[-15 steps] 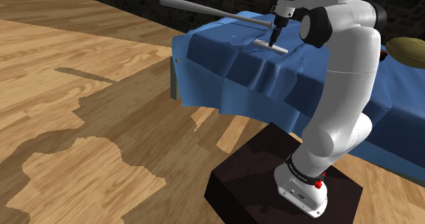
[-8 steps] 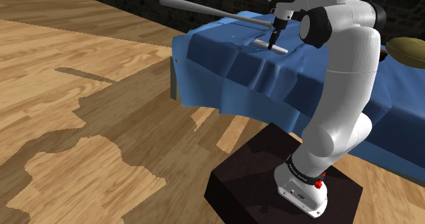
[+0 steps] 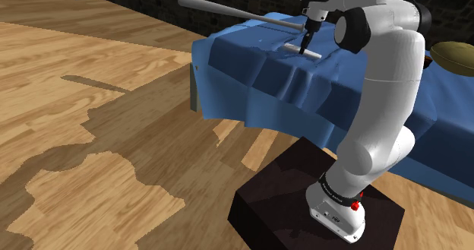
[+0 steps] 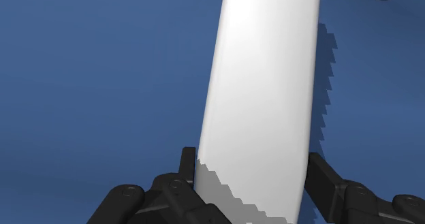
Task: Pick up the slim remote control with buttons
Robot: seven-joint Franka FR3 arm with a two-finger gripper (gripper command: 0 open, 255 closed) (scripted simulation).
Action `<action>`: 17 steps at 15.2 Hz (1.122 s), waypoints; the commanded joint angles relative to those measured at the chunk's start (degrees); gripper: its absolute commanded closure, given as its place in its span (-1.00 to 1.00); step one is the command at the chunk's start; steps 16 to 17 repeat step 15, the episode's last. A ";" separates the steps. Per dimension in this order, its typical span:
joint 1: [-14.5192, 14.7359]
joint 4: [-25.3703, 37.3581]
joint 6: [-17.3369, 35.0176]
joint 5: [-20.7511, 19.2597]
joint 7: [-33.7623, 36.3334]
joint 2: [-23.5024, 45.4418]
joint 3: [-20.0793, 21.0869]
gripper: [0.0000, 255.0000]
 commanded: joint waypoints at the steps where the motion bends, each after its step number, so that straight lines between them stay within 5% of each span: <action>1: -0.31 1.69 -1.49 0.05 0.05 0.20 -0.03 1.00; 17: -2.95 14.63 -12.17 0.96 0.50 2.38 0.00 1.00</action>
